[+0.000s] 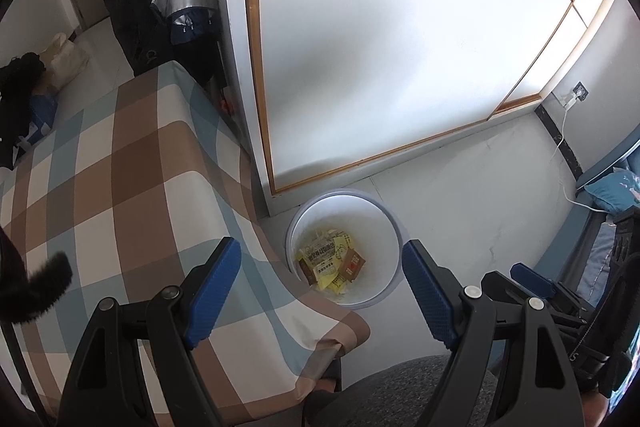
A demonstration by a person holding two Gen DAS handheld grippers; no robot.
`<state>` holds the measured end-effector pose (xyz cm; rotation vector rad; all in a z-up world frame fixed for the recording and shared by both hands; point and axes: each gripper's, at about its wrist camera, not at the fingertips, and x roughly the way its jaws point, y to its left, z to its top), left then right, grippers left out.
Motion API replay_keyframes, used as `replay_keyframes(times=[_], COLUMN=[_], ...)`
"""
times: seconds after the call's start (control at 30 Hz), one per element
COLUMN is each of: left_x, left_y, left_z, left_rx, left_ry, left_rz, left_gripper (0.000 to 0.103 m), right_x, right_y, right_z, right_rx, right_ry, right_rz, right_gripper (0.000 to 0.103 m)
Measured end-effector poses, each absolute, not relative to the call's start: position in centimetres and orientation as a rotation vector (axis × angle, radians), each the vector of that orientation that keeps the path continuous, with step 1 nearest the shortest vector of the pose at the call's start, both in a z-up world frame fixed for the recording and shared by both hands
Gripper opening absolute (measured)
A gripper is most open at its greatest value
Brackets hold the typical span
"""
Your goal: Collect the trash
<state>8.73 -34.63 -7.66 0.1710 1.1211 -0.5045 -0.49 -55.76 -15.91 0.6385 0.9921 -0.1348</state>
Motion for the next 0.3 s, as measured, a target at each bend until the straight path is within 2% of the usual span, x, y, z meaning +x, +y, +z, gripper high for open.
replay_keyframes(times=[0.3], left_x=[8.62], left_y=[-34.37], left_z=[-7.42], left_rx=[0.157], left_ry=[1.111], left_rz=[-0.523], left_gripper=[0.080], right_x=[-0.70], right_y=[-55.45], right_z=[-15.19], right_rx=[0.619], right_ry=[0.984], right_rz=[-0.153], right_gripper=[0.088])
